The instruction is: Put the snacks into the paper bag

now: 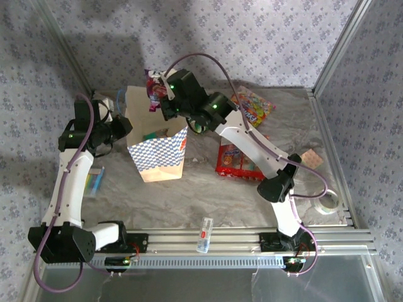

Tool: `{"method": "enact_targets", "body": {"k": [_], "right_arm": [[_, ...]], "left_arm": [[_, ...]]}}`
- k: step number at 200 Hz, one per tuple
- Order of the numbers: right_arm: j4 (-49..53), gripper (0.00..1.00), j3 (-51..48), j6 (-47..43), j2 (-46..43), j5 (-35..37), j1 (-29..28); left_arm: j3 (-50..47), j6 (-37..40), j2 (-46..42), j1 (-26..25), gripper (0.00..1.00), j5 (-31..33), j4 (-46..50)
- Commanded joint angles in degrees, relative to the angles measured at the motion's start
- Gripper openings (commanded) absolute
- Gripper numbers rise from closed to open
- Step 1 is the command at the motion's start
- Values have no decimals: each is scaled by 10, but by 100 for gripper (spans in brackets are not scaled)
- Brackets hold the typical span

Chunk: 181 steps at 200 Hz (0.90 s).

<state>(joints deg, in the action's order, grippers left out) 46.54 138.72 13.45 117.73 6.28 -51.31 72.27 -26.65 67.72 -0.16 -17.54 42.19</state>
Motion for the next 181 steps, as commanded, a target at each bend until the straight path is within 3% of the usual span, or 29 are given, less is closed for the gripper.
{"method": "enact_targets", "body": {"k": [1,120,138,167,181], "right_arm": [[3,0,41,-7,22,-41,-2],[22,0,85,22,94,-82,13],[23,7,86,24,95,-81,15],[28,32,87,28,94,-74,16],[31,35,87,27,93,-73,16]], "left_arm": [[17,0,-7,-4,20,3,-4],[16,6,-4,-4,20,3,-8],[16,5,-2,-4,20,1,-9],[18,5,-2,-4,20,0,-9],[18,4,-1,-4,20,0,-9]]}}
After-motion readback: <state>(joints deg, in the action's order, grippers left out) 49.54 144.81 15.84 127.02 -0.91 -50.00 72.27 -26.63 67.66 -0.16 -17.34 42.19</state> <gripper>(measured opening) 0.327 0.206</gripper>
